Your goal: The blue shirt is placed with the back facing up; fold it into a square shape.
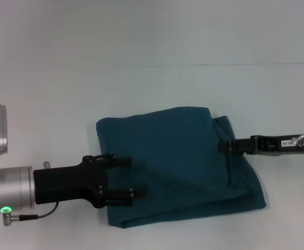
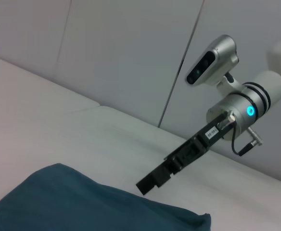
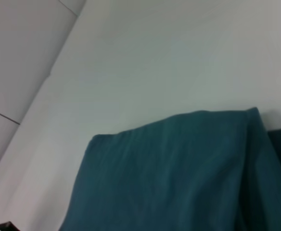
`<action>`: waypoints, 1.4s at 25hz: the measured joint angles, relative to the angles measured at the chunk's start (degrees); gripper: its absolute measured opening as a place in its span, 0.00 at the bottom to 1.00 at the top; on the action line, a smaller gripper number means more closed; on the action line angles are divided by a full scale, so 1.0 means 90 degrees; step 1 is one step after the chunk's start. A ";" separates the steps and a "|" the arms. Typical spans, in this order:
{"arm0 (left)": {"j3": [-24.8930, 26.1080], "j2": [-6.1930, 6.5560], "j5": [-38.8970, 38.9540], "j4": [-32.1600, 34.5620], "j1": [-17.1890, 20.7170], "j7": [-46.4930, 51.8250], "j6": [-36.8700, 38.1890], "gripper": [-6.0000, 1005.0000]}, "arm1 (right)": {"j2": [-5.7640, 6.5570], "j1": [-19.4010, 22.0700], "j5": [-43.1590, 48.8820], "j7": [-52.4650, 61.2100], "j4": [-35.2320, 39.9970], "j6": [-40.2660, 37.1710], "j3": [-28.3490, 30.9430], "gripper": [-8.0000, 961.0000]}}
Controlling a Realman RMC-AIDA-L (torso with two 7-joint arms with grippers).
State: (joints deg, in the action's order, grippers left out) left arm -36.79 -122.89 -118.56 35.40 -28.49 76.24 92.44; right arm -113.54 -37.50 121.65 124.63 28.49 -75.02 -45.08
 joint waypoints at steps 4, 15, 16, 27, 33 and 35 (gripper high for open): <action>0.0001 -0.0007 0.0035 0.0013 -0.0002 -0.0042 0.0002 0.92 | -0.0013 -0.0048 0.0037 -0.0001 -0.0133 0.0096 -0.0029 0.75; 0.0044 0.0010 0.0047 0.0031 0.0001 -0.0055 -0.0048 0.92 | -0.0154 -0.0144 0.0039 0.0005 -0.0179 0.0218 -0.0111 0.71; 0.0044 0.0011 0.0049 0.0035 0.0000 -0.0055 -0.0053 0.92 | -0.0160 -0.0151 0.0039 0.0005 -0.0195 0.0244 -0.0119 0.70; 0.0054 0.0022 0.0050 0.0041 -0.0018 -0.0054 -0.0093 0.92 | -0.0352 -0.0189 -0.0013 -0.0199 -0.0213 0.0764 -0.0135 0.40; 0.0056 0.0019 0.0050 0.0035 -0.0038 -0.0057 -0.0135 0.92 | -0.0361 -0.0102 -0.0463 -0.0678 -0.0152 0.0536 -0.0080 0.24; 0.0056 0.0017 0.0050 0.0024 -0.0048 -0.0058 -0.0136 0.92 | -0.0339 -0.0064 -0.0652 -0.0873 -0.0150 0.0376 -0.0079 0.19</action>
State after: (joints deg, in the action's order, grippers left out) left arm -36.29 -122.74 -118.12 35.62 -28.92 75.72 91.22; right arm -116.59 -38.08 115.78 116.77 27.14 -71.63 -45.79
